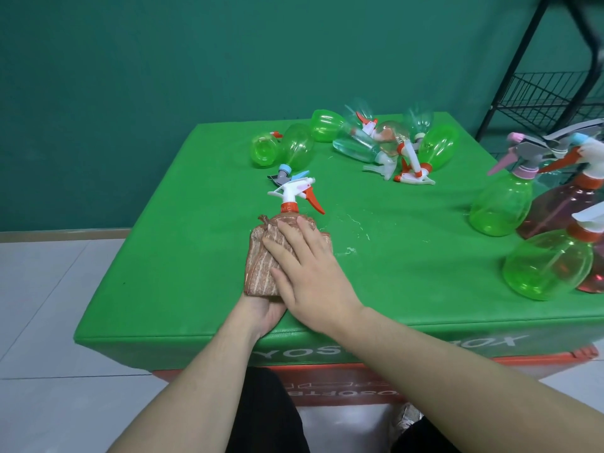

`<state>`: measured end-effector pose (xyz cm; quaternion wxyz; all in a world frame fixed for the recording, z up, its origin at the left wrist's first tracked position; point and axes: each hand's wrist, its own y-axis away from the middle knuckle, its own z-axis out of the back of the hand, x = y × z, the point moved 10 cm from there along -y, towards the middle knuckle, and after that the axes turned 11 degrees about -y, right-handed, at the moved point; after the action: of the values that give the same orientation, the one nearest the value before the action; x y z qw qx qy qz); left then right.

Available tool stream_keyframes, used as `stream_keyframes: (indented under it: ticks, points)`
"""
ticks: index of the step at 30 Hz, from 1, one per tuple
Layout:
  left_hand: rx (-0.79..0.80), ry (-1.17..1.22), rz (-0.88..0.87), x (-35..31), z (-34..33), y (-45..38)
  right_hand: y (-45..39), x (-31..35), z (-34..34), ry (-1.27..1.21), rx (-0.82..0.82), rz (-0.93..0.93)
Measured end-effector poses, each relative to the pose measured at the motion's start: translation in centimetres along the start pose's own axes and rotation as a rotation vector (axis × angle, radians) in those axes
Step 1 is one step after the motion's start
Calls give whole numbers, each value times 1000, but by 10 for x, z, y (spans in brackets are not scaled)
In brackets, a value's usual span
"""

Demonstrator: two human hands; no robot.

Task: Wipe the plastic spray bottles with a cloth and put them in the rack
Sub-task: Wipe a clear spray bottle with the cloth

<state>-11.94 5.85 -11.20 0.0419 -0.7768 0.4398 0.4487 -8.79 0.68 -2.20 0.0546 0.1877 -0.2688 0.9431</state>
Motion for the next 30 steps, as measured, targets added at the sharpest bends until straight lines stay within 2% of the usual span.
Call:
stream_keyframes:
  ticks: [5, 9, 13, 17, 23, 27, 30]
  points:
    - [-60, -100, 31, 4, 17, -2, 22, 11, -11, 68, 24, 116]
    - [-25, -191, 34, 6, 15, -1, 33, 13, -15, 52, 59, 166]
    - [-4, -121, -19, -2, 4, 1, 16, 4, -10, -31, 89, 85]
    - [55, 13, -57, -8, -8, 3, -17, -5, 0, -154, 54, -87]
    - [52, -103, 2, -5, -11, -8, -51, -26, 16, -89, -27, -258]
    - [75, -62, 12, -4, -9, -9, -51, -30, 4, -240, -8, -296]
    - [96, 22, 12, -5, -9, -7, -42, -24, -3, -239, 1, -252]
